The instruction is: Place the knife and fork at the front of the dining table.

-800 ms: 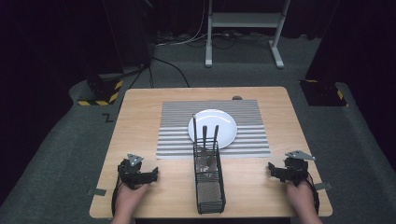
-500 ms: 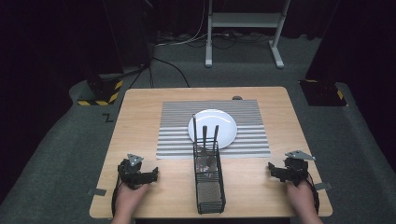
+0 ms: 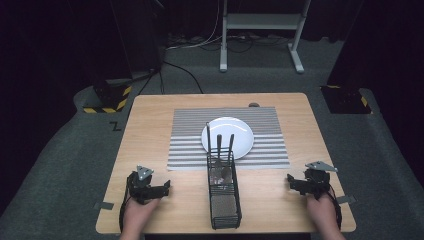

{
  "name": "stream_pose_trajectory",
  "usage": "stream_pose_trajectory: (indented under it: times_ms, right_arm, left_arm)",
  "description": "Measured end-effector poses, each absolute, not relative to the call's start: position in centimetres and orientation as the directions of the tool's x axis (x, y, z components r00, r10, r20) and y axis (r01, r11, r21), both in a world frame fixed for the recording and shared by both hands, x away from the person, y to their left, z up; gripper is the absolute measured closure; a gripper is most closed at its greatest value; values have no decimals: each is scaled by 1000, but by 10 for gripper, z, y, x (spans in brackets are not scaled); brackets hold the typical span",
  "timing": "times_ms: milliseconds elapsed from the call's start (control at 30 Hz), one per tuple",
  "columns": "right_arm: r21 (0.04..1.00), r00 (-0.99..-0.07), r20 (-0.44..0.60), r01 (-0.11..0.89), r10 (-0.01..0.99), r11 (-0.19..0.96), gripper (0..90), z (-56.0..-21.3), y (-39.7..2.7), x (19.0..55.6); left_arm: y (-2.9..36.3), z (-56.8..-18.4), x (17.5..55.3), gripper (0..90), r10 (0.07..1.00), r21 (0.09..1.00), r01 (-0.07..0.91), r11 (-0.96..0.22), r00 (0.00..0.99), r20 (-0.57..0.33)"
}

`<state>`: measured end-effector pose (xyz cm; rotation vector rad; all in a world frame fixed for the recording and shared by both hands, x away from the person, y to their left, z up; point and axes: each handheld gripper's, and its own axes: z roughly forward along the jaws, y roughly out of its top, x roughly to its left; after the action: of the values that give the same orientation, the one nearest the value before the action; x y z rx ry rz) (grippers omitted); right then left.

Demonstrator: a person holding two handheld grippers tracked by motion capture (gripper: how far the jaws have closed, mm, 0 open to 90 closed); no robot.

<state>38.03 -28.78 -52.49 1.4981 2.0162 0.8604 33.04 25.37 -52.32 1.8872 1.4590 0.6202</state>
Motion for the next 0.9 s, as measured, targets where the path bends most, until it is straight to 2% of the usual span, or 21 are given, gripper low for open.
stream_pose_trajectory:
  times_ms: [267,600,900]
  right_arm:
    - [727,-284,-11,656,959,202,89,-525,-288,380]
    - [727,-284,-11,656,959,203,89,-525,-288,380]
    - [727,-284,-11,656,959,203,89,-525,-288,380]
  left_arm:
    - [240,-504,321,5,955,825,551,-129,292,-45]
    - [217,-485,322,6,941,867,493,-66,320,-110]
    - [198,-471,327,7,932,906,420,-51,345,-107]
